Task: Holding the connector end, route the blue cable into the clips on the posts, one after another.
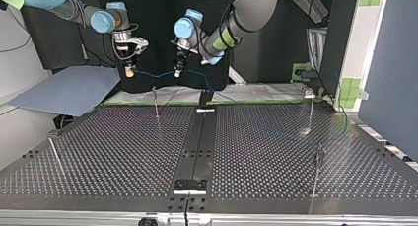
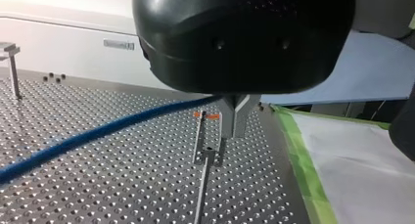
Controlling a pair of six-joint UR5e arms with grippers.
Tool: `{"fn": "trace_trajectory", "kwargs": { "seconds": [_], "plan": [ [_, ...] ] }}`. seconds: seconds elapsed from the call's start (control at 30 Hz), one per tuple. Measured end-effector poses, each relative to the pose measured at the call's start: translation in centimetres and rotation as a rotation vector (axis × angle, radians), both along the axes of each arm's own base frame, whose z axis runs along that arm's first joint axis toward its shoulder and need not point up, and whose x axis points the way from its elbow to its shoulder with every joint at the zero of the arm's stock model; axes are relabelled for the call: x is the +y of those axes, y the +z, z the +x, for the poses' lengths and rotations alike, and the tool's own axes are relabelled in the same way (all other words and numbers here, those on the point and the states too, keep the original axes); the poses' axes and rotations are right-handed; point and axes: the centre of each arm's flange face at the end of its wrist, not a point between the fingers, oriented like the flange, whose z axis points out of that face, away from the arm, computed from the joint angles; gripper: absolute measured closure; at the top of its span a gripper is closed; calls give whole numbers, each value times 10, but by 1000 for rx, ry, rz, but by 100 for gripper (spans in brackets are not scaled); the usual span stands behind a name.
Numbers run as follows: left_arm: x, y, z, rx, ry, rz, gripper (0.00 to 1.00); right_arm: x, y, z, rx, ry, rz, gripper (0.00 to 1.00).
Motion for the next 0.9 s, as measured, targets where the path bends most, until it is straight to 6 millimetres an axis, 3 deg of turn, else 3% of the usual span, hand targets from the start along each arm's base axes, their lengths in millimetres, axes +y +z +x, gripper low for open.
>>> {"fn": "trace_trajectory", "kwargs": {
  "seconds": [0.23,0.5,0.9],
  "plan": [
    [-13,4,7,-16,4,-17,100,4,-2,5,-8,64,5,100],
    [-24,-28,8,36,-2,16,100,2,-2,3,-22,64,9,100],
    [-25,-25,20,20,72,27,100,-8,-1,-12,-24,27,4,100]
  ]
}}
